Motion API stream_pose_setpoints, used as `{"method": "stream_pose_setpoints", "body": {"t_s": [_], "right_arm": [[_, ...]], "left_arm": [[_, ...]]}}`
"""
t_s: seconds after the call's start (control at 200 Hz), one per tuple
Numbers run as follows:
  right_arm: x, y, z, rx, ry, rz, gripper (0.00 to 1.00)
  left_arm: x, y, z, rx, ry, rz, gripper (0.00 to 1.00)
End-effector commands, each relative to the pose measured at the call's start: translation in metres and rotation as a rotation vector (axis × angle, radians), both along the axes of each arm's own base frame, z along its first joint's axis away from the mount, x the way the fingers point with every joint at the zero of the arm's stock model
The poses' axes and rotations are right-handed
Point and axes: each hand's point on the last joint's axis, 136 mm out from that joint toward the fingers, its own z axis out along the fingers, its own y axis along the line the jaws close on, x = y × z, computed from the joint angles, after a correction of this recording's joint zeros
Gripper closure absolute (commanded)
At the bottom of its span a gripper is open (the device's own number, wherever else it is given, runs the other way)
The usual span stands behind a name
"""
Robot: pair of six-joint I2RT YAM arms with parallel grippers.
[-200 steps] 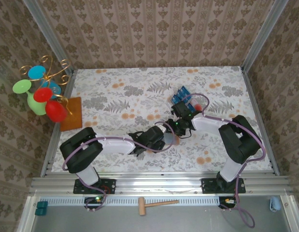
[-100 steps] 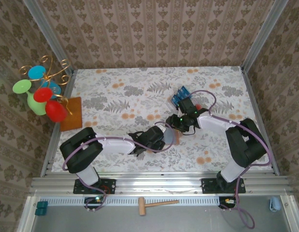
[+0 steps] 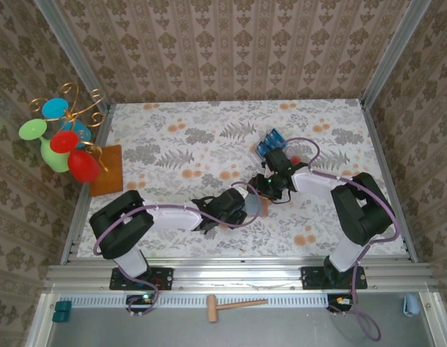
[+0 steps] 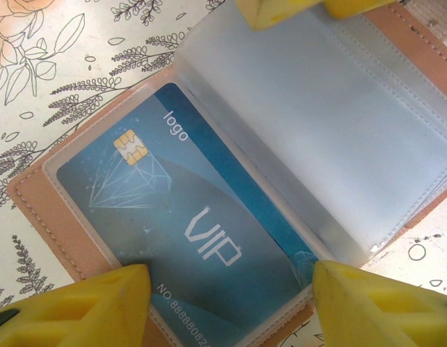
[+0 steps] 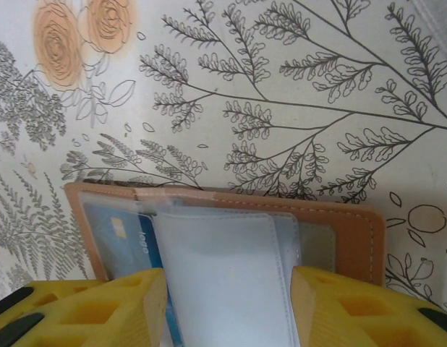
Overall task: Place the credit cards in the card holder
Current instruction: Flip over the card slot in the card holder.
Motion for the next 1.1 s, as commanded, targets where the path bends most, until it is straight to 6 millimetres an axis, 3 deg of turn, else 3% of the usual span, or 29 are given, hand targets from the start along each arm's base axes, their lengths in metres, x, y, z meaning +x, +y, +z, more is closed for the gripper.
{"method": "stream_pose_setpoints", "body": {"t_s": [0.0,0.335,0.735,0.875,1.09], "right_arm": [[0.002,0.003,-0.004,0.007,0.004,0.022,0.51],[-0.004,0.012,-0.011,0.038,0.021,0.044,0.51],[-0.006,0.021,0.012,0.097,-0.015,0.056,0.52],[-0.008,0.024,0.019,0.106,-0.026,0.06,0.52],[-0.01,0.034,0.033,0.127,-0.043,0.067,0.52]], "left_arm": [[-0.006,0.007,-0.013,0.044,0.023,0.004,0.38],[-0.005,0.006,-0.013,0.042,0.021,0.001,0.38],[-0.004,0.005,-0.007,0.035,0.011,0.0,0.38],[-0.003,0.004,0.007,-0.001,-0.009,0.002,0.37],[-0.002,0.013,0.048,-0.087,-0.083,0.017,0.35]]}}
